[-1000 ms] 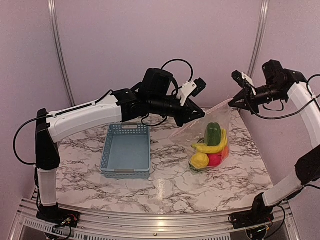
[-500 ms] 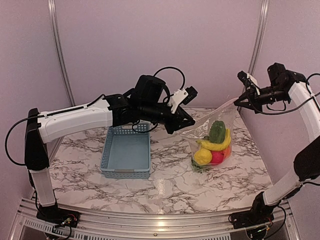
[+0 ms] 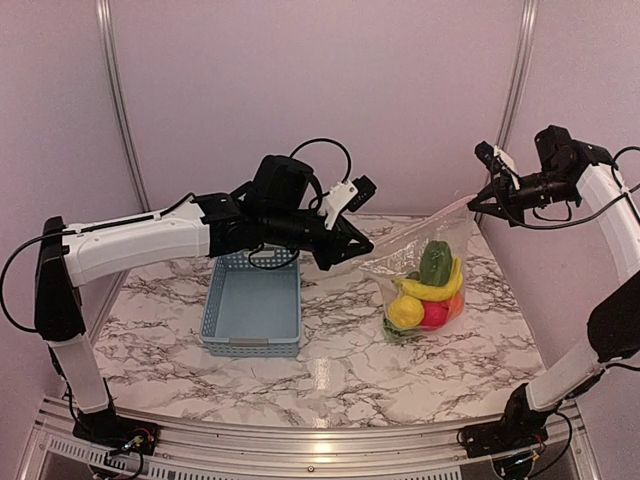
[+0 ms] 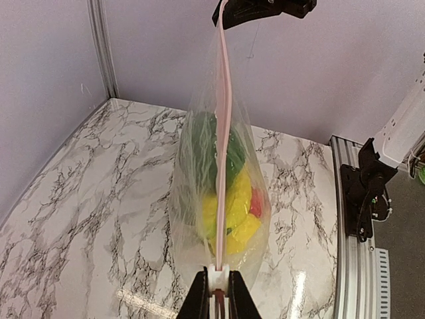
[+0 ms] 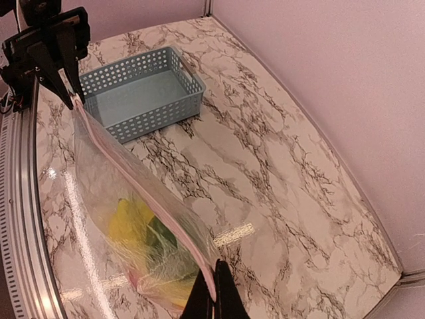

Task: Place the food in the zip-top bag and seal the zipper
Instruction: Zip the zipper of the food storage bag, then place the zipper food storage bag at the center of the board, then reset both arms

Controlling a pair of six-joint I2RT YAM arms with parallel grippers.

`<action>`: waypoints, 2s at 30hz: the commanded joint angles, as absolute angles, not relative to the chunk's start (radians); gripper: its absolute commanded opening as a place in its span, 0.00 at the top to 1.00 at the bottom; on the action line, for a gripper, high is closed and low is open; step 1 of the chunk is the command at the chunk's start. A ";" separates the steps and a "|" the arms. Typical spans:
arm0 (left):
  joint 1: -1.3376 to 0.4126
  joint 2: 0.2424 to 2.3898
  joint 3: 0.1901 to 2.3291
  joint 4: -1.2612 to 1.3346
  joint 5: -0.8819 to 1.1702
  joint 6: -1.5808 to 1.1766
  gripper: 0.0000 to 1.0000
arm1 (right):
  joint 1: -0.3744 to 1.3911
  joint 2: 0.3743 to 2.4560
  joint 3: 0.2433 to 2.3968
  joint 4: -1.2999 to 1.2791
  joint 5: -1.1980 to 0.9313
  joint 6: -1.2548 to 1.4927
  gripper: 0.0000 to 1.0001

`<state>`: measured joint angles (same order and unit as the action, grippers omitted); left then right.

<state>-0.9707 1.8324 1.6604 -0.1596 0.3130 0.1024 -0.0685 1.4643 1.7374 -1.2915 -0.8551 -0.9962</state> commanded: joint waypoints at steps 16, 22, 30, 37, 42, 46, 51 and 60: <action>-0.905 1.798 1.588 -0.186 0.328 0.082 1.00 | -0.103 1.496 1.757 -1.165 -0.851 -0.939 1.00; -0.828 1.938 1.793 -0.196 0.389 0.103 1.00 | -0.102 1.572 1.781 -0.962 -0.872 -0.782 1.00; -0.820 2.074 2.058 -0.270 0.382 0.149 1.00 | -0.057 1.623 1.875 -0.937 -0.952 -0.790 1.00; -0.827 1.985 1.829 -0.239 0.430 0.197 0.97 | -0.058 1.425 1.494 -0.823 -0.848 -0.896 1.00; -0.866 1.976 1.812 -0.359 0.354 0.242 0.56 | -0.067 1.363 1.370 -0.861 -0.796 -0.916 0.58; -0.871 1.878 1.699 -0.256 0.310 0.189 0.37 | -0.071 1.332 1.442 -1.011 -0.864 -0.949 0.29; -0.871 1.746 1.574 -0.134 0.201 0.104 0.11 | -0.071 1.287 1.530 -1.026 -0.930 -0.836 0.04; -0.832 1.590 1.501 -0.188 -0.264 -0.158 0.01 | -0.069 1.231 1.337 -0.571 -0.624 -0.348 0.03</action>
